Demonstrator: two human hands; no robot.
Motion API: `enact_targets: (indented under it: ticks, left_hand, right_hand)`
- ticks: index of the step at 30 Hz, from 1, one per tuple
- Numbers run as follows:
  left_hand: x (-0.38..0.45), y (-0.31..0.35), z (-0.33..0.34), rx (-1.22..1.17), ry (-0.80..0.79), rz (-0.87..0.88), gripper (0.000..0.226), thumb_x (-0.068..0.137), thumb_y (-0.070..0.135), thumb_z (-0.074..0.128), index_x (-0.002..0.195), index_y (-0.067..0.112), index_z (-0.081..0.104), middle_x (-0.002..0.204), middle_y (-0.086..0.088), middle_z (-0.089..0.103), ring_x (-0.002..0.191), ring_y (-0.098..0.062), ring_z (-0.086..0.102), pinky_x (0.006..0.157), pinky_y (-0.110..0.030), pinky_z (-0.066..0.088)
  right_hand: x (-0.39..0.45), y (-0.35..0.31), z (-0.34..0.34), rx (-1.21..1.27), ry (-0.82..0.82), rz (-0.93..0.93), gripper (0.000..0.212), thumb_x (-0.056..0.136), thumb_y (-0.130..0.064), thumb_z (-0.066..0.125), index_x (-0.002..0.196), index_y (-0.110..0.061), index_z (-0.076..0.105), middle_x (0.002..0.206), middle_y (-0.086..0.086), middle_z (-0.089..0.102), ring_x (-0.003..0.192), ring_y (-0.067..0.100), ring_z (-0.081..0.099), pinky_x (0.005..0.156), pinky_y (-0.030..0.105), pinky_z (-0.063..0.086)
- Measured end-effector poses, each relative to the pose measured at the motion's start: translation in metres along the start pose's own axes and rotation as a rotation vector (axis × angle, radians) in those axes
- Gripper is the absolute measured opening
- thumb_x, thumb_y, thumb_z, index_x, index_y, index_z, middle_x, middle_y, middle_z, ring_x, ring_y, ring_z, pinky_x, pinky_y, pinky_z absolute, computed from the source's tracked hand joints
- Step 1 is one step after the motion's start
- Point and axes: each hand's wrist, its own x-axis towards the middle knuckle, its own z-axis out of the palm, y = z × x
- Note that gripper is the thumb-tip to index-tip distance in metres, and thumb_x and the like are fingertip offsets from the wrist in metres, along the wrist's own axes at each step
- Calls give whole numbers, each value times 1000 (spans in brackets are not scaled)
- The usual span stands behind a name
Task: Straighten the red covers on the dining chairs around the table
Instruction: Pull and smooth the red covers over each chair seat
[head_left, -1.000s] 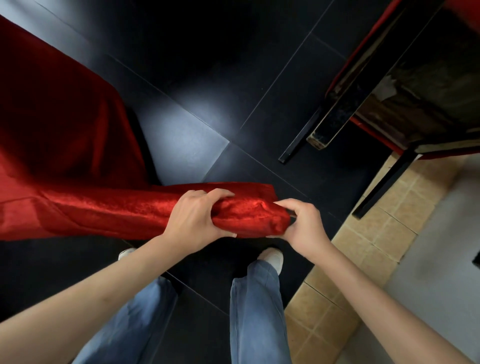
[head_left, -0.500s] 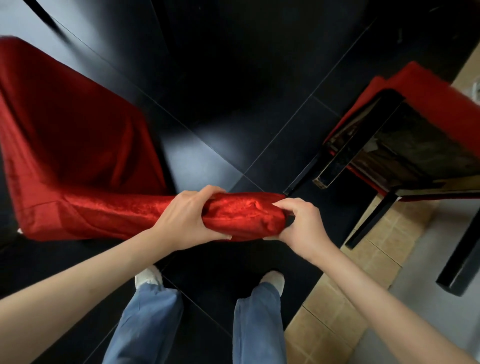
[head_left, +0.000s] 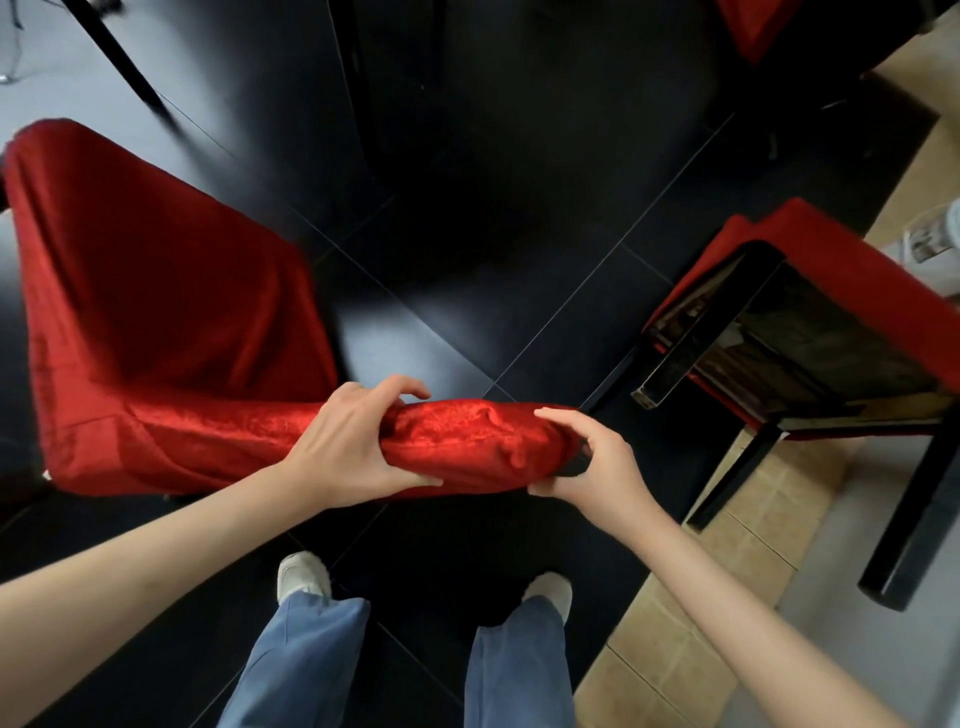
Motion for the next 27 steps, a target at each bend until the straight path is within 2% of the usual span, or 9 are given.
enact_targets:
  ticks: [2,5,8,10,12,17,20,22,27]
  left_hand:
    - [-4,-2,-5,-1,0,-2,80,49,67,73,111,20,58,89,13,61,75,9,44,83,-7,29]
    - [-10,-3,-12,7,-13,2,78,47,53,90,110,20,59,88,11,63,75,11,45,83,-4,28]
    - [-16,-1,-30,9,-8,-8,76,48,52,90,109,19,59,87,11,63,73,3,49,81,-12,32]
    - [-21,0,-48,2,12,-31,76,49,63,78,109,20,58,88,11,63,74,-10,56,79,-24,37]
    - [-27,0,-68,-4,44,-41,76,50,65,70,109,19,57,87,10,64,76,-18,60,78,-29,40]
    - [-45,-4,-113,13,90,-36,84,50,65,71,119,20,53,96,8,65,85,-22,62,84,-37,46]
    - [-59,-6,-133,70,135,-2,98,43,63,79,126,19,50,104,10,64,88,-20,63,84,-29,42]
    - [-70,-8,-148,36,195,-1,100,43,58,87,125,16,49,96,6,65,80,-21,65,77,-25,42]
    - [-95,-15,-177,-84,293,-9,91,49,62,78,122,22,41,88,8,64,75,-13,65,72,-26,48]
  right_hand:
    - [1,-3,6,4,-7,3,66,55,-13,93,113,-29,67,115,-17,65,113,-1,58,104,31,45]
    - [1,-11,15,48,33,21,52,54,-12,93,97,-32,71,97,-21,70,98,-3,64,91,26,51]
    - [1,-27,17,73,56,23,48,52,-4,93,87,-31,73,89,-18,71,90,-2,66,84,27,54]
    - [3,-45,18,69,55,-8,47,51,-3,93,88,-25,74,89,-13,73,90,2,66,84,29,54]
    - [6,-69,19,60,42,-36,46,50,-4,93,90,-21,76,91,-10,73,91,7,67,86,31,54]
    - [9,-128,24,59,15,-72,45,51,-2,91,87,-24,75,85,-12,73,87,5,67,83,31,54]
    - [5,-159,32,55,-30,-102,44,51,-2,91,87,-22,75,86,-11,73,87,5,67,84,32,55]
    - [1,-176,41,68,-47,-127,45,51,-3,91,89,-22,75,87,-10,73,87,4,66,83,27,54]
    - [-12,-193,56,-8,-98,-236,61,51,-15,91,104,-34,69,103,-17,69,101,-5,59,87,8,41]
